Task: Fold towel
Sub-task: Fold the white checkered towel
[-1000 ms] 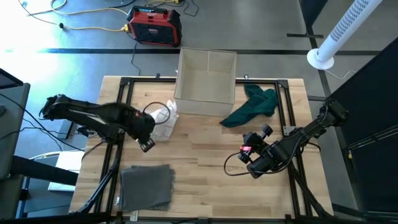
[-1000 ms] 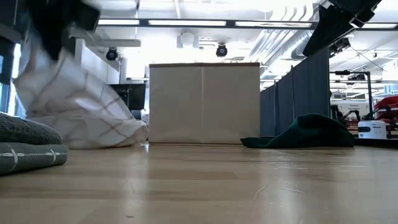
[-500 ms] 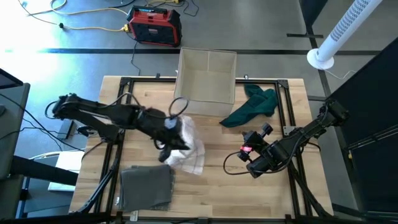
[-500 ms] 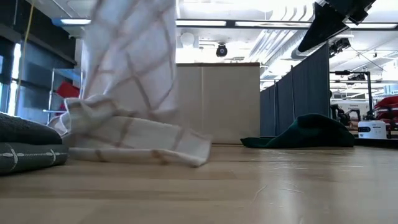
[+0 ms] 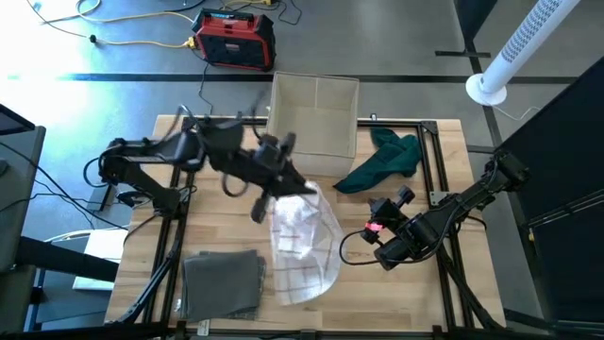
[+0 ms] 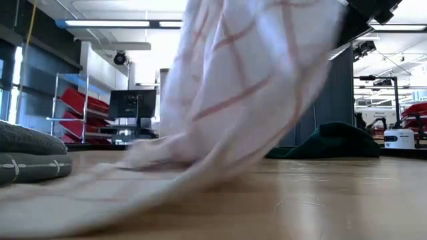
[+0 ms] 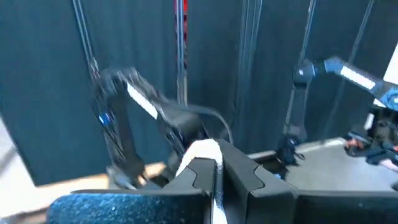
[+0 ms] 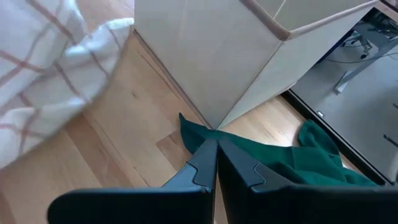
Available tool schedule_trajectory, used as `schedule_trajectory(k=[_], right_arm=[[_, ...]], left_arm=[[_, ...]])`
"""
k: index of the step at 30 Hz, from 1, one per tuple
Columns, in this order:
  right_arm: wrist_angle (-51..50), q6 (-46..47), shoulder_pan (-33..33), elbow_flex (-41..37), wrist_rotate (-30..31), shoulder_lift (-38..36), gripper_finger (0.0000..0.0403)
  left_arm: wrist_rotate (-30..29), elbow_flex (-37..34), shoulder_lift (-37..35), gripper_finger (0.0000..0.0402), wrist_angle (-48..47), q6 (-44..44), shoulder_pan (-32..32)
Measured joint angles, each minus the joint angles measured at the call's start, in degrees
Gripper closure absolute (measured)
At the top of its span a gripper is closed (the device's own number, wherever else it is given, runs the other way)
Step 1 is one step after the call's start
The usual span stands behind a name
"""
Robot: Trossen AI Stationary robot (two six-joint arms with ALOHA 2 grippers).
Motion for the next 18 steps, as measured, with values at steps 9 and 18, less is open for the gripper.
schedule_trajectory(k=[9, 18], right_arm=[[-3.27, 4.43, 0.00, -0.02, -0.19, 0.00, 0.0403], [6.69, -4.40, -0.15, -0.02, 1.07, -0.32, 0.0400]], left_arm=[[-18.91, 9.01, -0.23, 0.0401, -26.11, 2.56, -0.41], [-21.11, -1.14, -0.16, 0.0402, -42.39, -4.17, -2.19]])
